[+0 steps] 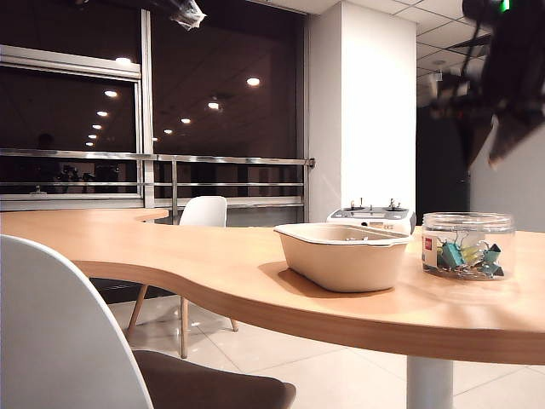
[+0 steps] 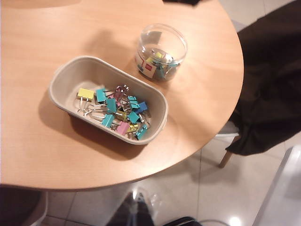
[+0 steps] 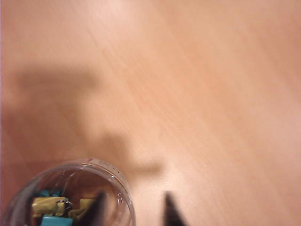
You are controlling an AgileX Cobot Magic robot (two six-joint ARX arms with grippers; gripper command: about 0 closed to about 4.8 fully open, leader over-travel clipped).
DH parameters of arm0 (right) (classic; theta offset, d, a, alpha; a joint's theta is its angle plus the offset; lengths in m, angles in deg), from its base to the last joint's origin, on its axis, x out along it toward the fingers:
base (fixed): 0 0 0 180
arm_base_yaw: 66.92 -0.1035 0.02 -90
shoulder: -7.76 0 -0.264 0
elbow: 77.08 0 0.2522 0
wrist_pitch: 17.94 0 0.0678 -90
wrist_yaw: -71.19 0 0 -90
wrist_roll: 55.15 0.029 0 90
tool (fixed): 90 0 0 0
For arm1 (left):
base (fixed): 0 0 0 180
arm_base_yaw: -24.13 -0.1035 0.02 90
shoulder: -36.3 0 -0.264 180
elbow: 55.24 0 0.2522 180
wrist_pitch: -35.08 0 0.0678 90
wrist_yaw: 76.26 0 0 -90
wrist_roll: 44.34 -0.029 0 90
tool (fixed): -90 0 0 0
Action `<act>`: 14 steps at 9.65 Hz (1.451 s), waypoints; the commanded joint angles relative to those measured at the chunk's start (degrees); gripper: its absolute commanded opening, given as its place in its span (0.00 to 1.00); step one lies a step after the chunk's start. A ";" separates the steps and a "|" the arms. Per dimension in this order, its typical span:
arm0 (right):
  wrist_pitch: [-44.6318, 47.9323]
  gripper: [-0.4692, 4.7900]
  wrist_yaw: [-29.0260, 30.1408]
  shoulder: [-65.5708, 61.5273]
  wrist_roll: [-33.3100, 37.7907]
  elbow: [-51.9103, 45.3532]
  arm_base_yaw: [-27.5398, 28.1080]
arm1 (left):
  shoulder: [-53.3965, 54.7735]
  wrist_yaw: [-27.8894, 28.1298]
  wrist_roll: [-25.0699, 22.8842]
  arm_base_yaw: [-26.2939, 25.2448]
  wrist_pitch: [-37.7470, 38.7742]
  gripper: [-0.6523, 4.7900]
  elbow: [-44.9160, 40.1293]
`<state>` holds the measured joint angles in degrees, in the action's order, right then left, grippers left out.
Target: Pick up the box filled with clips, pour some clips from it into the rectangular paper box, and then put the clip box back on the table.
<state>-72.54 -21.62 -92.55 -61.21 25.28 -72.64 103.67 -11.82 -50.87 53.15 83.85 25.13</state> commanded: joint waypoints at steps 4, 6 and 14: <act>-9.75 0.09 0.35 16.79 0.55 6.62 -2.14 | -3.96 -1.68 -4.04 0.07 6.25 0.11 3.52; 8.74 0.09 3.50 50.47 0.44 -23.67 -4.42 | -6.69 1.20 -4.20 3.08 10.86 0.11 3.50; 20.11 0.13 1.49 99.10 0.42 -70.40 -4.46 | -21.79 15.56 -1.07 14.10 -6.71 0.11 -15.04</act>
<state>-54.25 -20.37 6.64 -60.97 -45.47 -77.03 83.15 0.57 -52.27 67.07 81.66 11.30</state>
